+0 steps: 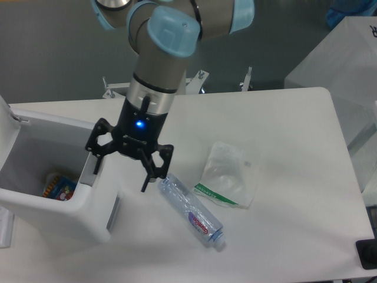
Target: Open the trash can
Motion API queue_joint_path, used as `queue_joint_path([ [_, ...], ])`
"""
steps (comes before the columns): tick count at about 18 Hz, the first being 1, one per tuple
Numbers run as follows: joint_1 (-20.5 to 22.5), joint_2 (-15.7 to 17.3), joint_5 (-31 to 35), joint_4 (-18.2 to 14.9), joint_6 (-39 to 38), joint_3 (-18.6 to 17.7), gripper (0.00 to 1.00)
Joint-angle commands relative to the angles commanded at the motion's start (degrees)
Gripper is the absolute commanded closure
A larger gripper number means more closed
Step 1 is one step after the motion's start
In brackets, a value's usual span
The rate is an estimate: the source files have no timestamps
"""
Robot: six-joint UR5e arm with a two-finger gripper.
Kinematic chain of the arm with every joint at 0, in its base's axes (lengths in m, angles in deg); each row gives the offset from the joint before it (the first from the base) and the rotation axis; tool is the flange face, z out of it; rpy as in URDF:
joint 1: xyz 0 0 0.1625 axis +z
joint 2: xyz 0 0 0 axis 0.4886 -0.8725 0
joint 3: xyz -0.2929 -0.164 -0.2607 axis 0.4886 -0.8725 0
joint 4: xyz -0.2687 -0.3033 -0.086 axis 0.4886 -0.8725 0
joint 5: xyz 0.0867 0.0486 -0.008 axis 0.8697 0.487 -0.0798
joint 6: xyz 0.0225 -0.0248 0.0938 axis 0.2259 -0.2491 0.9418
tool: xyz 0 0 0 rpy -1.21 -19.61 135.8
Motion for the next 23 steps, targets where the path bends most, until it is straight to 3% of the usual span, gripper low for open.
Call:
queue_joint_path([
  [4, 5.3, -1.3, 0.4, 2.0, 0.4, 0.2, 0.00],
  [9, 13.2, -9.5, 2.7, 2.1, 9.1, 1.0, 0.00],
  [11, 14.0, -12.7, 4.0, 2.0, 13.5, 3.2, 0.00],
  [14, 15.7, -15.0, 9.6, 1.7, 16.2, 6.1, 0.00],
  [18, 16.9, -18.3, 18.6, 0.6, 25.5, 10.2, 0.00],
  [21, 16.9, -20.4, 23.1, -3.9, 30.9, 14.1, 0.00],
  [23, 16.4, -21.5, 26.0, -5.5, 37.9, 14.6, 0.00],
])
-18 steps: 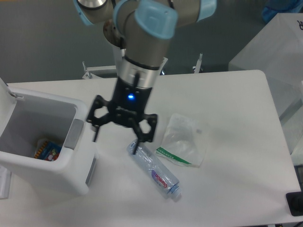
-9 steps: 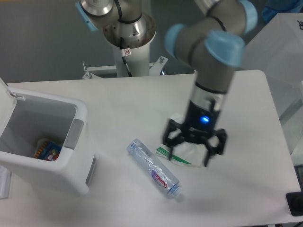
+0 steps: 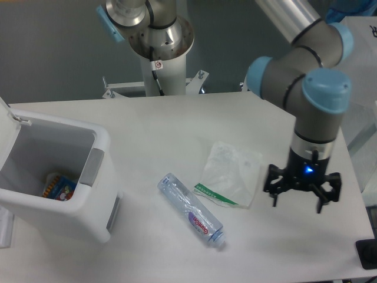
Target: Open the trash can
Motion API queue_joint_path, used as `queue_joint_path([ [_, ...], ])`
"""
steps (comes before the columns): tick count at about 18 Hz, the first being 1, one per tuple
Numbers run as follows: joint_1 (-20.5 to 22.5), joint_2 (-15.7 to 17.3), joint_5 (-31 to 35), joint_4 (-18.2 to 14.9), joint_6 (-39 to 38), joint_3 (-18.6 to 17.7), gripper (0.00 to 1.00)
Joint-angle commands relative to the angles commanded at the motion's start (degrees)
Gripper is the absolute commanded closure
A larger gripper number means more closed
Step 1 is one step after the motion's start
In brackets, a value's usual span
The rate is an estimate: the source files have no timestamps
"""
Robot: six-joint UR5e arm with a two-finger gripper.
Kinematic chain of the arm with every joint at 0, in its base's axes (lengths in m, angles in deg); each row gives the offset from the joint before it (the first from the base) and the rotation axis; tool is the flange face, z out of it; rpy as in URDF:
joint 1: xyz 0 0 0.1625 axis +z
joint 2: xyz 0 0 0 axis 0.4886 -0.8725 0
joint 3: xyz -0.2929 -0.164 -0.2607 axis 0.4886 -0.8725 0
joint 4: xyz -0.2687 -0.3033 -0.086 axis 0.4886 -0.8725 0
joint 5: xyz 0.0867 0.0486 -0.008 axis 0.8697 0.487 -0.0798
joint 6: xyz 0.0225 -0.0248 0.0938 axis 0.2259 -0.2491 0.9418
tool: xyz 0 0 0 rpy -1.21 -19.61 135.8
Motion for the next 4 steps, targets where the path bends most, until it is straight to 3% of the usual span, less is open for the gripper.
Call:
queue_joint_path([
  [4, -1.7, -0.7, 4.6, 0.5, 2.4, -0.7, 0.00],
])
